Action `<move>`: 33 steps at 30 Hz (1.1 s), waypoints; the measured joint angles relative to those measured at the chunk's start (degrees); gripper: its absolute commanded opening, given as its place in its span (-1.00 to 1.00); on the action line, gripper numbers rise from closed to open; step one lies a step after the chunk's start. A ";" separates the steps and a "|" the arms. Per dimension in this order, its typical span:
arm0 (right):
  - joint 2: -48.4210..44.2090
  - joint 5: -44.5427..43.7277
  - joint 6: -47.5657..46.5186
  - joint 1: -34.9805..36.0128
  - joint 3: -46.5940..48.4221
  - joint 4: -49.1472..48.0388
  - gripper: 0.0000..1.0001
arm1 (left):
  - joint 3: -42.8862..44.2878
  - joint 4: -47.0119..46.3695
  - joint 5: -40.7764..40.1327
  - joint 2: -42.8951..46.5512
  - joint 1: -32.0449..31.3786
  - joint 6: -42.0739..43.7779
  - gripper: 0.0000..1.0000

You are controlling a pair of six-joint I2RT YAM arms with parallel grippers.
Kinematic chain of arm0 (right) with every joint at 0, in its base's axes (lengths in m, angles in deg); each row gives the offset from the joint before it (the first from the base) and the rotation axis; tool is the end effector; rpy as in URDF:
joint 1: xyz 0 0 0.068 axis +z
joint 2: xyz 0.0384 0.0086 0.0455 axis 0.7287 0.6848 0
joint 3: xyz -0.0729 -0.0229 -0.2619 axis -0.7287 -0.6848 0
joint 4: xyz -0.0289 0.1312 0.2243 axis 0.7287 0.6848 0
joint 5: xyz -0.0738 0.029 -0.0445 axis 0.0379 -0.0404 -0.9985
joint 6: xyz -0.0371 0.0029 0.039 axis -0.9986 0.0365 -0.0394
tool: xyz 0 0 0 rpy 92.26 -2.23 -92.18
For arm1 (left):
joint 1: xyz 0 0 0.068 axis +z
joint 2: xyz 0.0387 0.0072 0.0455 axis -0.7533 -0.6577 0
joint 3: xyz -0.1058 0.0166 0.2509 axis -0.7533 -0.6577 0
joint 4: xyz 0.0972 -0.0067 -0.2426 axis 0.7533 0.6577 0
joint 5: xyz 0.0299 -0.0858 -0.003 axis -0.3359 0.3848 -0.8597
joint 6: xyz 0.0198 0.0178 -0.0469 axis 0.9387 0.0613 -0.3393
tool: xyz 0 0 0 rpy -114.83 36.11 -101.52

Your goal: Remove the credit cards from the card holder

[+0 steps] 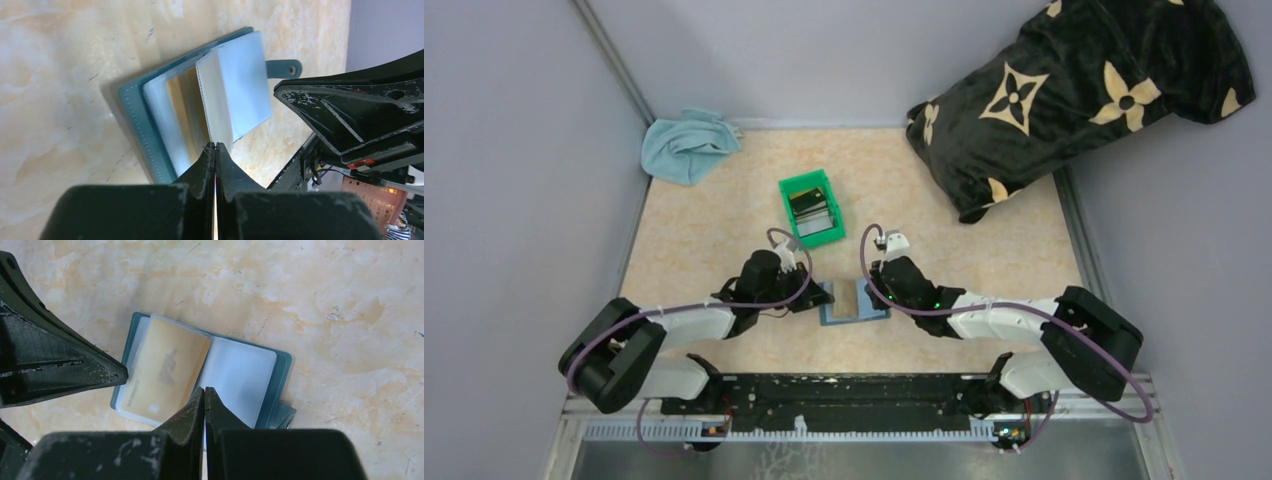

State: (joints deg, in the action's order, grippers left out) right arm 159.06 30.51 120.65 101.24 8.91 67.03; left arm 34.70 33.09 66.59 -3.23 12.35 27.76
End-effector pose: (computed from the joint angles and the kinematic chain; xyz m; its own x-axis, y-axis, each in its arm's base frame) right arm 0.1578 0.2058 0.1722 -0.6220 -0.0202 -0.7828 -0.4119 0.8586 0.3051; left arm 0.1772 -0.1451 0.1400 -0.8633 -0.2305 -0.4489 0.2102 0.6445 -0.7351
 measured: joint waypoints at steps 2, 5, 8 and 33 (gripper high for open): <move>-1.16 -0.90 0.02 0.00 -0.07 0.48 -1.00 | 0.46 -1.01 0.50 -0.15 -0.13 -0.42 -0.99; -1.79 -1.90 0.00 -0.20 -0.11 1.07 -1.00 | 1.22 -1.79 0.76 -0.15 -0.13 -0.63 -0.99; -2.01 -2.64 0.00 -0.70 -0.66 2.12 -1.00 | 1.88 -2.14 0.94 -0.17 -0.15 -0.70 -0.98; -17.46 -5.38 -0.59 -3.39 -1.86 12.07 -1.00 | 12.31 -6.86 4.28 -12.72 -5.55 -0.07 -0.66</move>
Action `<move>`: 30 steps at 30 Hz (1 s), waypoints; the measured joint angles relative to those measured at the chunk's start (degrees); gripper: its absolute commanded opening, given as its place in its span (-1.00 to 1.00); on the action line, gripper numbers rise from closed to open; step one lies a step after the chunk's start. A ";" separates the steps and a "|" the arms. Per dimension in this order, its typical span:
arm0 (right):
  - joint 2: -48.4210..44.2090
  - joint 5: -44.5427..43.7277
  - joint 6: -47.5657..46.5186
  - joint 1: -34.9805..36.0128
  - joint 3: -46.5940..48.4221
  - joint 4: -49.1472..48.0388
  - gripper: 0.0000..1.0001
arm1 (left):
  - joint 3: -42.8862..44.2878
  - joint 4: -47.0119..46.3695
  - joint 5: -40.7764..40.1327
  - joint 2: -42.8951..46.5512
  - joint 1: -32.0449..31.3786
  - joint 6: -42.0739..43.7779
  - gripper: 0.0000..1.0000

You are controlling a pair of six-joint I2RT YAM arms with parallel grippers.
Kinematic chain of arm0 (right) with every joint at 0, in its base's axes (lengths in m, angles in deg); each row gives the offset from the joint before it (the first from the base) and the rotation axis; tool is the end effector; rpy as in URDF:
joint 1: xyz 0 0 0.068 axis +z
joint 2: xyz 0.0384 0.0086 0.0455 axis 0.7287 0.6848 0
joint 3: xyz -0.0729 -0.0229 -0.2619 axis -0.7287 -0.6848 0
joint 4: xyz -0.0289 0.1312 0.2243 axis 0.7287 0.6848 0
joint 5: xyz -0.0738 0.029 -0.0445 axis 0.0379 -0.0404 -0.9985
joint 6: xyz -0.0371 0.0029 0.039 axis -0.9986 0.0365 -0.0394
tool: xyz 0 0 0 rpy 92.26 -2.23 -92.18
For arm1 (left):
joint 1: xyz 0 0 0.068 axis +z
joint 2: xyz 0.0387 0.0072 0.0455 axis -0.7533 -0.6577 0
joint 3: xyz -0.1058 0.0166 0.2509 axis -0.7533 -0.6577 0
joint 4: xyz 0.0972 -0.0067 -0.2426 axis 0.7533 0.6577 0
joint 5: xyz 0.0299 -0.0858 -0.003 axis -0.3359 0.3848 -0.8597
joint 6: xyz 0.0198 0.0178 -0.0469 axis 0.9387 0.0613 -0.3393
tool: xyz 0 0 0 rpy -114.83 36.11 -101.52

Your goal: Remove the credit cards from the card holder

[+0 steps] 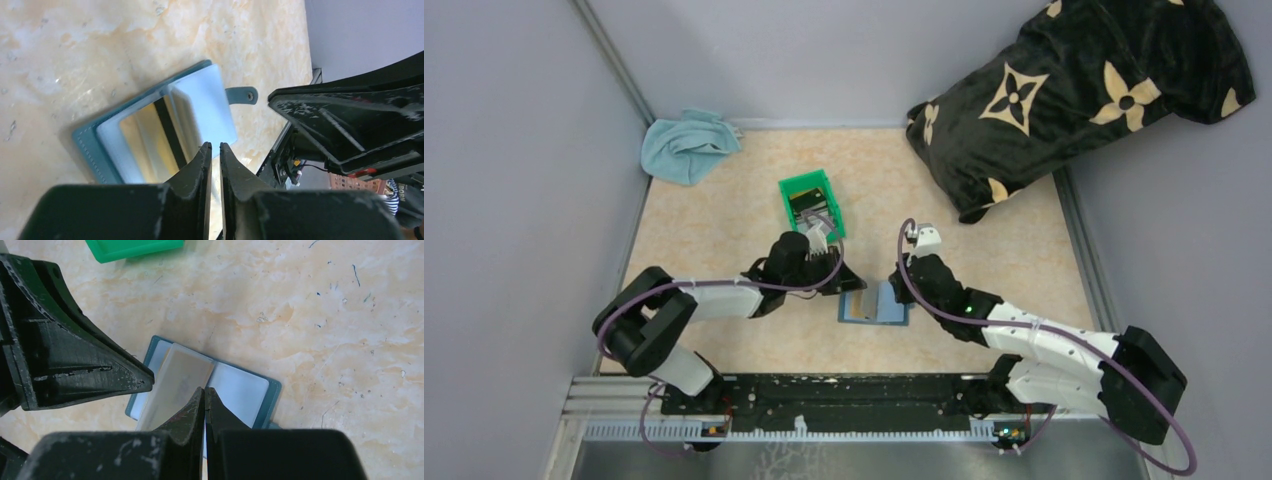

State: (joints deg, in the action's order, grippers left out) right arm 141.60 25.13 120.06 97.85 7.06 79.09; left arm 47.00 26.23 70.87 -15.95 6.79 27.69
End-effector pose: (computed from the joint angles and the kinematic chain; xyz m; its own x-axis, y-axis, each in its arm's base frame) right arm 0.1457 0.1612 0.2098 -0.5523 0.0676 -0.8309 -0.3185 0.9040 0.2853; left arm 0.2064 -0.2047 0.1583 -0.8637 -0.1372 -0.4850 0.3526 0.5232 -0.7759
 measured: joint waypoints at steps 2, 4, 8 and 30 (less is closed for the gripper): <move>0.00 0.00 -0.02 -0.11 0.00 0.37 -1.00 | 1.07 0.20 0.02 0.00 -0.24 0.79 -0.65; -0.13 -0.09 -0.02 -0.26 0.00 0.81 -1.00 | 2.12 0.07 0.09 -0.24 -0.57 1.20 -0.64; -1.70 -0.46 -0.04 -0.50 0.00 2.38 -1.00 | 3.85 -1.20 0.72 -2.91 -1.53 1.25 -0.62; 14.73 6.16 0.20 -1.36 -0.87 -5.33 -1.00 | -0.63 10.51 -10.43 6.38 -3.02 5.27 0.20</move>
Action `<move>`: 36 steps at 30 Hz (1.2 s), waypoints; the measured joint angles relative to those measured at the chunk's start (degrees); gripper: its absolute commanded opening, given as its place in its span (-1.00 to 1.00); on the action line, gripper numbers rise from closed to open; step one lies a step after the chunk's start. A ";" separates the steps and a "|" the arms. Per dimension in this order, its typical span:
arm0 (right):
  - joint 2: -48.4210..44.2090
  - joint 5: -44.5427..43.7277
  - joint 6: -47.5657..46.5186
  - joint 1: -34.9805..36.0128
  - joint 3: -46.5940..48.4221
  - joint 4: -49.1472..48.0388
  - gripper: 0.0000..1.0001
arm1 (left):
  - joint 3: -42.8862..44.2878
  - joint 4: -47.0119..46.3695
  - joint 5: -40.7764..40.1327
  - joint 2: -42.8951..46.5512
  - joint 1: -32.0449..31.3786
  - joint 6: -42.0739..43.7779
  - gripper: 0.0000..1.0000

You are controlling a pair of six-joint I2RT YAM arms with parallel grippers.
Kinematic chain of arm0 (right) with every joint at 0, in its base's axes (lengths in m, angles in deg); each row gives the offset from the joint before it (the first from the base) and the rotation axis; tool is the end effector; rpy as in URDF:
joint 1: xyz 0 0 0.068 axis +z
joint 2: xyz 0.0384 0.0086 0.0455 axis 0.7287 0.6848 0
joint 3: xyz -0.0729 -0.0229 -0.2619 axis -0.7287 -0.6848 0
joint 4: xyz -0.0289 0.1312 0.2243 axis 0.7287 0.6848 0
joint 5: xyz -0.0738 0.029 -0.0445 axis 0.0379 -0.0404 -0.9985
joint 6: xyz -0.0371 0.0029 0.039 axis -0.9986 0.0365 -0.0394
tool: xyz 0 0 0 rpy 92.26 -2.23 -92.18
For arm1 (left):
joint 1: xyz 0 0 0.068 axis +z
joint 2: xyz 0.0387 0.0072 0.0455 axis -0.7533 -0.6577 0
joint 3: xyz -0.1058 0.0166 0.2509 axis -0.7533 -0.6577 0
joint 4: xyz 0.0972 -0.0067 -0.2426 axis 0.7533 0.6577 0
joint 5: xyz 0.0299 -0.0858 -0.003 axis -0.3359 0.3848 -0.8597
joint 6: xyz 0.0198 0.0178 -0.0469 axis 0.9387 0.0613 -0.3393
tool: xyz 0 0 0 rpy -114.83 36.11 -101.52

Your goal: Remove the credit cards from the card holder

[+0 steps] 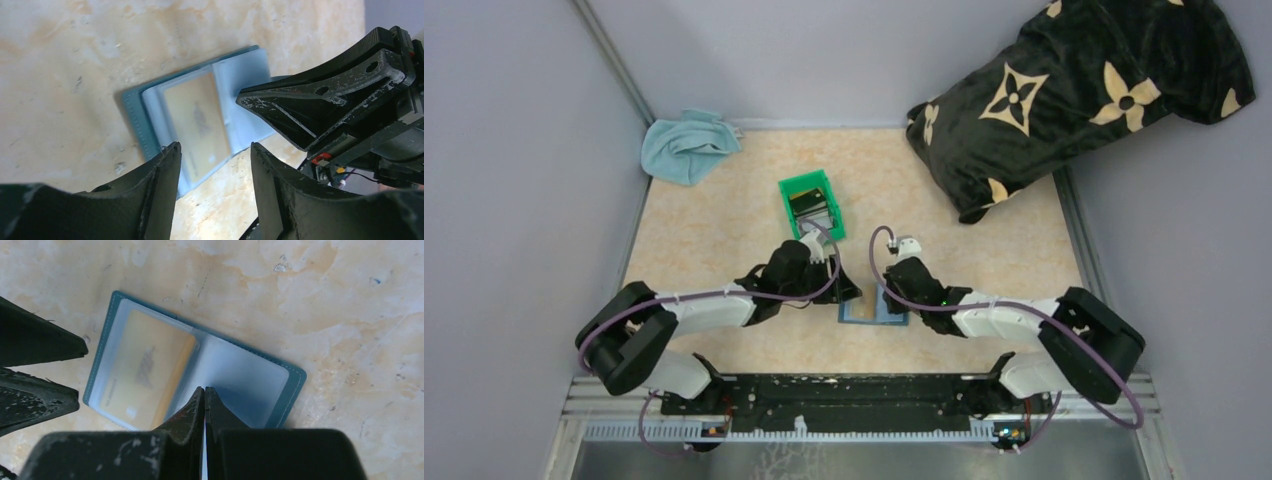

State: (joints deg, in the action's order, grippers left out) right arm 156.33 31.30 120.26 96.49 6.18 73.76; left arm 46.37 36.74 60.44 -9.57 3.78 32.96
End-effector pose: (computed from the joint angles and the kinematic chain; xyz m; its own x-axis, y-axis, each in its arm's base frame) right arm 0.1611 0.1772 0.1587 -0.6815 -0.0457 -0.7304 -0.3308 0.9095 0.2518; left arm 0.1888 -0.2000 0.1661 -0.8172 -0.1104 -0.5657 0.3656 0.6595 -0.6568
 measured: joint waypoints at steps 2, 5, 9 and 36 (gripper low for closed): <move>2.51 0.87 0.33 0.00 0.00 -1.33 -1.00 | -0.28 1.38 -0.50 0.00 0.44 0.44 0.19; 4.90 1.84 0.90 -0.02 0.02 -3.93 -1.00 | -0.42 2.93 -0.74 -0.02 0.90 1.14 0.18; 6.05 2.45 1.31 -0.02 0.02 -5.62 -1.00 | -0.42 3.32 -0.61 -0.07 1.03 1.64 0.17; 8.33 2.69 1.99 -0.02 0.02 -9.68 -1.00 | -0.31 -1.14 5.81 -4.59 1.01 -0.04 0.15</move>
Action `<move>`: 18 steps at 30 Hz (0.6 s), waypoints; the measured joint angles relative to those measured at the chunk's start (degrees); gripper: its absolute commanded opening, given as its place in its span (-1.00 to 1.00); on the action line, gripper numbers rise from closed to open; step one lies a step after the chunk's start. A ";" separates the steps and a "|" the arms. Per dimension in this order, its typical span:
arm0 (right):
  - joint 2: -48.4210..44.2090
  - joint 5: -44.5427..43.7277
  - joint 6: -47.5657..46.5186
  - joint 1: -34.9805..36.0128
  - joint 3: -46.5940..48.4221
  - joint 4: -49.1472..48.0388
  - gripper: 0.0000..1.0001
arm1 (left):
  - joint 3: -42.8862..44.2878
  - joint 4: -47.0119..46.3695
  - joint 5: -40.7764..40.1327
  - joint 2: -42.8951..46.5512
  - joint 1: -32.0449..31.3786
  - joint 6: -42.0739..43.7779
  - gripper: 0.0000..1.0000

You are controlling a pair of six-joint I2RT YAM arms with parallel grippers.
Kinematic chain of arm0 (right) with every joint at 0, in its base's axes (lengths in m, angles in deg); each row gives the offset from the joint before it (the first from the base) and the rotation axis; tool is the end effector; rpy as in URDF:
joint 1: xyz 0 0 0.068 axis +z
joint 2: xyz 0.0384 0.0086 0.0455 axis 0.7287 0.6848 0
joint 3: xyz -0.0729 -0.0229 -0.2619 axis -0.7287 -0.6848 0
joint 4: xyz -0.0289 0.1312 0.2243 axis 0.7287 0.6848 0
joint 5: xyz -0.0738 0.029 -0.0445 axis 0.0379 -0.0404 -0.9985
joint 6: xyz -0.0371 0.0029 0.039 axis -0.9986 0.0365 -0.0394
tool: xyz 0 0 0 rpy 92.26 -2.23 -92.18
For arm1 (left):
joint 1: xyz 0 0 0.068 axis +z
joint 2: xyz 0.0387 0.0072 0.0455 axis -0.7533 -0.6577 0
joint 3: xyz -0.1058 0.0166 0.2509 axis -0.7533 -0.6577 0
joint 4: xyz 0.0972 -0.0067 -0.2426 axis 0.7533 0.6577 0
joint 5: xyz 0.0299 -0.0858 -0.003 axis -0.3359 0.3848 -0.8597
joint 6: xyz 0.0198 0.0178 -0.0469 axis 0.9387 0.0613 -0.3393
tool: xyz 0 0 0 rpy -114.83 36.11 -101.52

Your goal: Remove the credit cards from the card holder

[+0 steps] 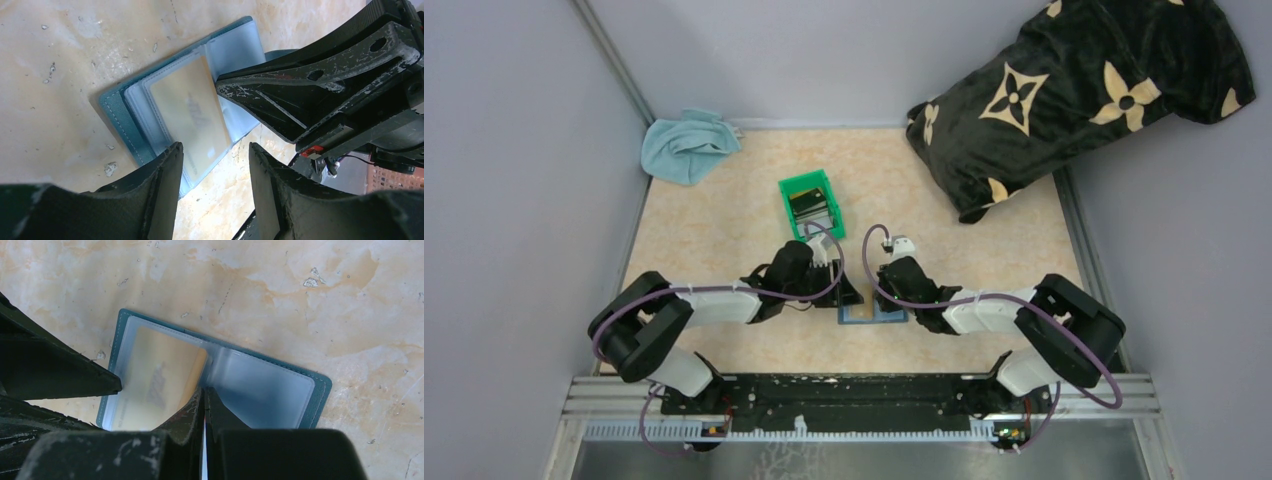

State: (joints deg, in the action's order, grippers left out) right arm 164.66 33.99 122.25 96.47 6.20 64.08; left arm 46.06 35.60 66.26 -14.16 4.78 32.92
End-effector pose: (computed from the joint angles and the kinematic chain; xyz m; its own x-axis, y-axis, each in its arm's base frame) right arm 0.1712 0.1915 0.1394 -0.6976 -0.0117 -0.7164 -0.3367 0.8879 0.3134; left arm 0.1917 -0.2010 0.1463 -0.8680 -0.0496 -0.4941 0.3523 0.6397 -0.6831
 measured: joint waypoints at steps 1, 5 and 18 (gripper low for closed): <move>0.00 0.00 0.00 0.00 0.00 0.00 -1.00 | 0.00 -0.15 0.09 0.00 0.00 0.00 0.14; 0.00 0.00 0.00 0.00 0.00 -0.02 -1.00 | 0.00 -0.07 0.11 0.04 0.00 0.04 0.16; 0.39 0.04 0.37 0.00 -0.02 -0.70 -1.00 | 0.00 1.01 -0.28 1.03 0.00 0.48 0.18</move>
State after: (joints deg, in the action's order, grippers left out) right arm 165.05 34.03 122.62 96.47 6.18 63.38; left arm 46.06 36.61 65.97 -13.13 4.78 33.40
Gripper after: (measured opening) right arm 0.004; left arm 0.592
